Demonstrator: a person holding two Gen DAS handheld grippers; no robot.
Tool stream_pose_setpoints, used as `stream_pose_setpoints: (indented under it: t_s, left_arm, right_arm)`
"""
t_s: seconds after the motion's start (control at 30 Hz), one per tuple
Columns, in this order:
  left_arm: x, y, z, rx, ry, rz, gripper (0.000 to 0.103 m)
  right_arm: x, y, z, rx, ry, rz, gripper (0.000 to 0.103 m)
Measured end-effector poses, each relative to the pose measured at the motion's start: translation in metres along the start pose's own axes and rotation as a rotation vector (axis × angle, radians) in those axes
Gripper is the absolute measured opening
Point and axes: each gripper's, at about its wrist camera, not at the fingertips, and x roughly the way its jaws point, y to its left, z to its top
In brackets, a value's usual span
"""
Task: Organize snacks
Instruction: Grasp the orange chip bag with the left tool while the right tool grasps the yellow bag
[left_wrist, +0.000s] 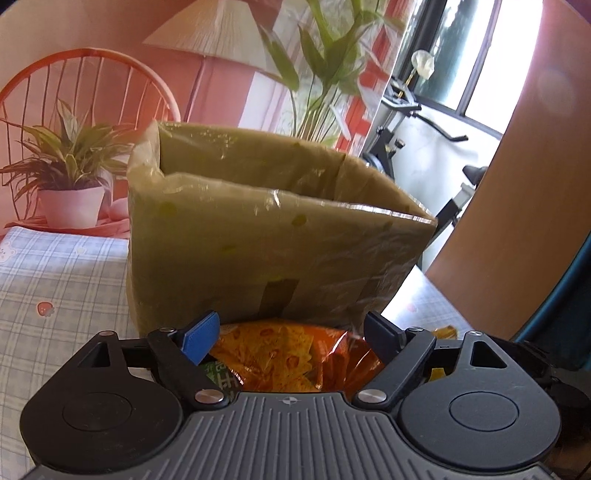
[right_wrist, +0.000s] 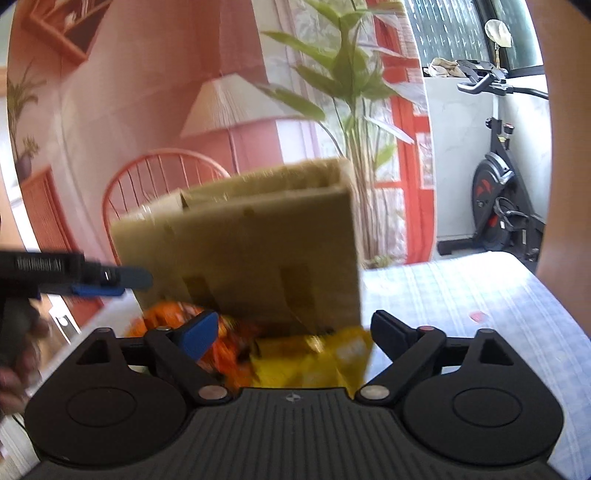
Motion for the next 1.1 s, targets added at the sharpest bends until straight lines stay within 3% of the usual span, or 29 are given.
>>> stream_pose_setpoints:
  t_s: [0.2,0.43,0.8,0.87,1.03,1.1]
  left_arm:
    - [0.009,0.008,-0.009,-0.045,0.05,-0.006,0.087]
    - [0.038,0.002,-0.012,0.018,0.122,0.0,0.089]
    - [0.049,0.002,-0.021,0.005,0.14,0.0,0.094]
    - [0.048,-0.001,-0.021,0.03,0.122,-0.009,0.091]
    - [0.045,0.0,-0.021,0.033,0.132,-0.036,0.071]
    - [0.043,0.0,-0.019,0.024,0.13,-0.032,0.067]
  right_arm:
    - [0.003,-0.011,-0.016,0.041,0.043,0.004,0.094]
    - [0.013,-0.014,-0.026,0.07,0.081,0.017,0.094]
    - [0.02,-0.022,-0.034,0.11,0.114,0.058,0.091]
    - [0.02,-0.022,-0.033,0.118,0.114,0.071,0.086]
    - [0.02,-0.023,-0.033,0.119,0.117,0.074,0.084]
    - [0.02,-0.024,-0.034,0.125,0.119,0.075,0.084]
